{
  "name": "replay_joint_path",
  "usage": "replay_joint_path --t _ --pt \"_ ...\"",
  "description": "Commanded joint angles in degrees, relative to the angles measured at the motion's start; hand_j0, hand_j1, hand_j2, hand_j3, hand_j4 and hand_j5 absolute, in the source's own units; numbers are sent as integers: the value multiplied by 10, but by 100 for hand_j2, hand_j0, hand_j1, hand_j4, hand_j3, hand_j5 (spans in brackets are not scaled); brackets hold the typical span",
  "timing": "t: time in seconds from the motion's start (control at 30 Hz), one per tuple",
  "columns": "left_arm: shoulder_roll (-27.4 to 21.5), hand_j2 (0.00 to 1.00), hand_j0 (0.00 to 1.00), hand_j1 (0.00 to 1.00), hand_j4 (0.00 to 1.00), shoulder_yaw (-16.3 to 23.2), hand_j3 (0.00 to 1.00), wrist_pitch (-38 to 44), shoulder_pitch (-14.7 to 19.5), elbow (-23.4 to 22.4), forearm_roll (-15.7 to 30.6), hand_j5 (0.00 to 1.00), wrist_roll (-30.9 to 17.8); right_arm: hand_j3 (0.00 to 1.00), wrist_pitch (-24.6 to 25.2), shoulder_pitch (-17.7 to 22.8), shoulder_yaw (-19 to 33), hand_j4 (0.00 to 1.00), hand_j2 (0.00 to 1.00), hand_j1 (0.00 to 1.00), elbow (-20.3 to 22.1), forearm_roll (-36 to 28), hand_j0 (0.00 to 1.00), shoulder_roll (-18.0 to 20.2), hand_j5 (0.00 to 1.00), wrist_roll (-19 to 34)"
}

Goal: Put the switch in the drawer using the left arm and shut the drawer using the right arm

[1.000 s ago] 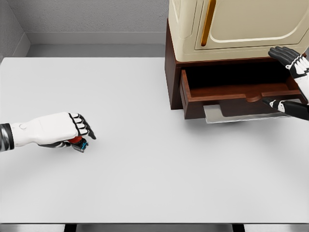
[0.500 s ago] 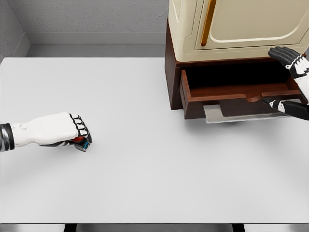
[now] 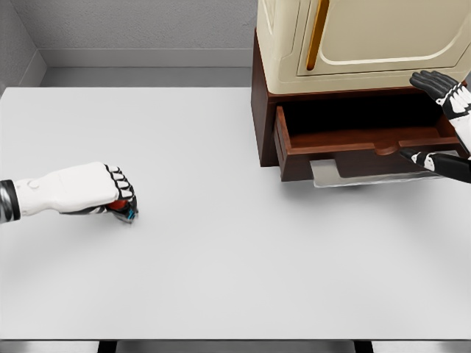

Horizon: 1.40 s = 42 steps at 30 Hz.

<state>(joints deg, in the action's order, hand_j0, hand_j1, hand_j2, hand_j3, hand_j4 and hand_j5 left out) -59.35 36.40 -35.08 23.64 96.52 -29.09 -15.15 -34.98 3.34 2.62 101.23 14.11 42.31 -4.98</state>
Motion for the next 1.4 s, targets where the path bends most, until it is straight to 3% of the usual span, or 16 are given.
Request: replay_joint_path --t 0.0,1.37 --pt "-1 52 52 52 52 0 52 1 0 0 8 52 0 100 0 0 0 100 100 100 0 -3 100 1 100 0" --pt "46 52 52 52 52 0 52 1 66 0 20 52 1 100 0 4 2 100 100 100 0 -4 100 1 100 0"
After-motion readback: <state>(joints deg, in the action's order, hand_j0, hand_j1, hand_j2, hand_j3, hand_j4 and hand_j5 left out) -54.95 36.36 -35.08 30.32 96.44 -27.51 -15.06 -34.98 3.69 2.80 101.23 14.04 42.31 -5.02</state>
